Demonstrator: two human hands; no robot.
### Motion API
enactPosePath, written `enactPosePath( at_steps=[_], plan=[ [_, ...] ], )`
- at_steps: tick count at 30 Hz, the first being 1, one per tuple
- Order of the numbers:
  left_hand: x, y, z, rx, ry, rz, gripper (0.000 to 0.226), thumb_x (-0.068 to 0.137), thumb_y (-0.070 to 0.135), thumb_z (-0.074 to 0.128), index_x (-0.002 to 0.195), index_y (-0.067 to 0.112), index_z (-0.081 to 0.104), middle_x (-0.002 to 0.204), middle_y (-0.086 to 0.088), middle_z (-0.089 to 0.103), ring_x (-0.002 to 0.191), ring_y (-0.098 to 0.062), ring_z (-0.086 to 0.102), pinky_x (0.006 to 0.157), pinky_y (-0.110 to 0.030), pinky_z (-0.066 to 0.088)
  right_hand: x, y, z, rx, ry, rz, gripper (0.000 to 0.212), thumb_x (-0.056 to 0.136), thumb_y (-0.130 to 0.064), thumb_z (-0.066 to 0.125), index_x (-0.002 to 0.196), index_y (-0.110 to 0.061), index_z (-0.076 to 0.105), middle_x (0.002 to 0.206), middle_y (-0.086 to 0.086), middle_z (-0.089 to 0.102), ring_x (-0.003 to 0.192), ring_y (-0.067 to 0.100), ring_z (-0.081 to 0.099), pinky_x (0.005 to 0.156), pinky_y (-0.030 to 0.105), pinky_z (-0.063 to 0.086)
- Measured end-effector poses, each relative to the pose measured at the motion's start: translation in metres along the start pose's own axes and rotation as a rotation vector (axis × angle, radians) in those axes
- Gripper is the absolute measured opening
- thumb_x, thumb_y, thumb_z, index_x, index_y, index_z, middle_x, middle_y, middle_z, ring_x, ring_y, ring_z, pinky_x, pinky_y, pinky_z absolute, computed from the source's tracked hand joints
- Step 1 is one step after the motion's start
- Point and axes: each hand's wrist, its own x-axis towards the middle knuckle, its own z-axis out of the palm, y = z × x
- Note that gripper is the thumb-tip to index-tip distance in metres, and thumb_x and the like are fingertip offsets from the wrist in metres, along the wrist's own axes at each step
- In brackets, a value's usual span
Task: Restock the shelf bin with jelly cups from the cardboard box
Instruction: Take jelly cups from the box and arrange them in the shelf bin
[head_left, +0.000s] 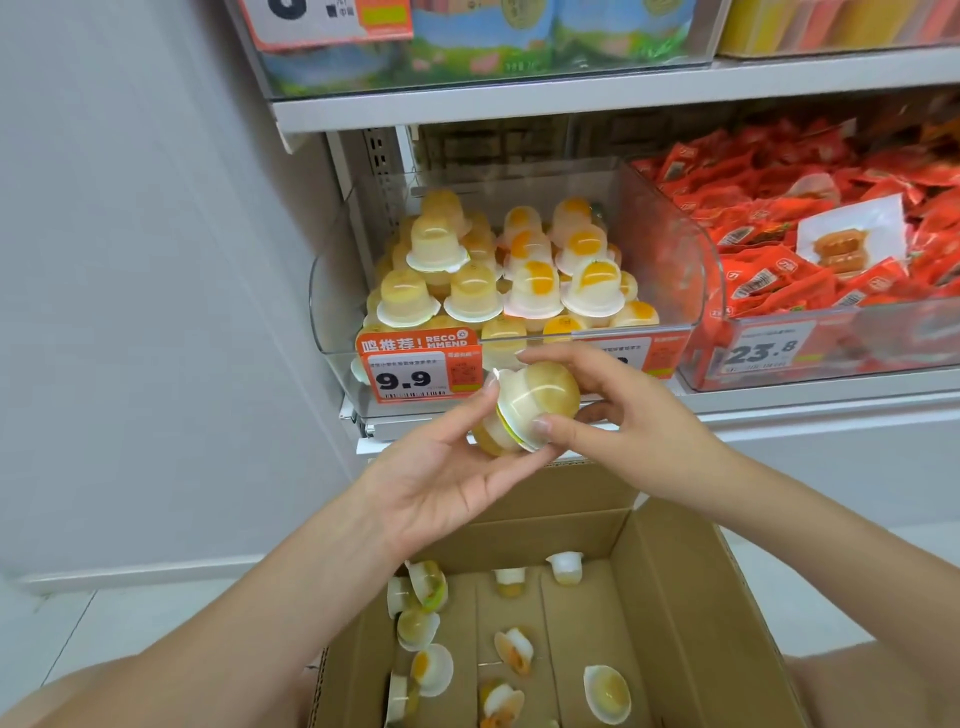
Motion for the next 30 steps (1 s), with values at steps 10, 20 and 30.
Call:
enactPosePath(
  at_steps=[10,20,30],
  plan=[
    [-0.004,-0.010,0.011,0.230,0.247,0.013,0.059,0.070,0.034,0.069,0.120,0.005,0.059,0.114,-0.022,0.067,0.096,-0.032,0.070,0.078,-0.039,0.058,-0.006,-0.008,0.012,0.028,0.095,-0.006,0.053,0.064,-0.031,0.078,0.113,-0.037,0.058,0.109,-0.014,0.064,0.101,0.010,0.061,0.084,0.024,0.052],
    [-0.007,0.035,0.007,2.182,0.768,0.681,0.034,0.093,0.050,0.044,0.079,0.023,0.060,0.085,0.010,0.060,0.078,-0.014,0.057,0.058,-0.029,0.045,0.096,-0.013,-0.028,0.134,0.495,0.150,0.062,0.064,-0.030,0.085,0.114,-0.023,0.050,0.109,0.004,0.065,0.095,0.015,0.065,0.081,0.031,0.055],
    [-0.001,0.056,-0.008,2.392,0.740,0.452,0.020,0.093,0.038,0.046,0.106,0.026,0.055,0.101,0.006,0.062,0.095,-0.020,0.058,0.067,-0.029,0.044,0.212,-0.004,-0.041,-0.367,0.389,0.160,0.073,0.068,-0.033,0.082,0.130,-0.015,0.047,0.126,0.004,0.055,0.114,0.020,0.054,0.085,0.024,0.043]
  ],
)
